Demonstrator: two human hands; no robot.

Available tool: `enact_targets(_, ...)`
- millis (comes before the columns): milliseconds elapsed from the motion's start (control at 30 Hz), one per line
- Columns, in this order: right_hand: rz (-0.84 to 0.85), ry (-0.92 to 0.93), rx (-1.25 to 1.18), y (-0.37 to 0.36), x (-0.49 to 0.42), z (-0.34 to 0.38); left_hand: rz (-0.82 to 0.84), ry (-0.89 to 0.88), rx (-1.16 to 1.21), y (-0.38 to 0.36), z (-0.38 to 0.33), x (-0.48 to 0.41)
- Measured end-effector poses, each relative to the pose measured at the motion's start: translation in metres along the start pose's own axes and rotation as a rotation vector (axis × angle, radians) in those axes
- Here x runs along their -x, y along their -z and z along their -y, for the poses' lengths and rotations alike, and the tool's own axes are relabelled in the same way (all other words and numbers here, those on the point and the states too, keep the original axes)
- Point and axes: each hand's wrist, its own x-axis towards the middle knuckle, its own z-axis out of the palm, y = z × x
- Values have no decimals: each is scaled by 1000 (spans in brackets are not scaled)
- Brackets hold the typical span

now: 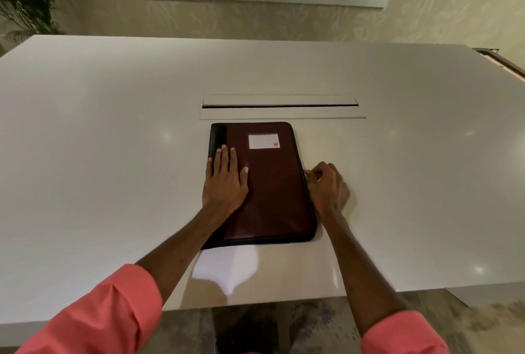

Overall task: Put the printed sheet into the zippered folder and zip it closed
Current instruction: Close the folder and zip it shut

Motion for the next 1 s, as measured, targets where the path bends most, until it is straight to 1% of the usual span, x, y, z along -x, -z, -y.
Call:
enact_targets(233, 9, -1, 19, -7, -22, 12, -31, -15, -2, -7, 3, 1)
enact_targets(600, 43, 61, 54, -21, -78, 35, -55, -11, -45, -11, 5, -3)
enact_targets(833, 36, 61, 20, -36, -111, 46, -50, 6, 22, -5, 4, -10)
enact_targets(1000, 58, 76, -2, -44, -123, 49, -150, -21, -24, 18, 13, -42)
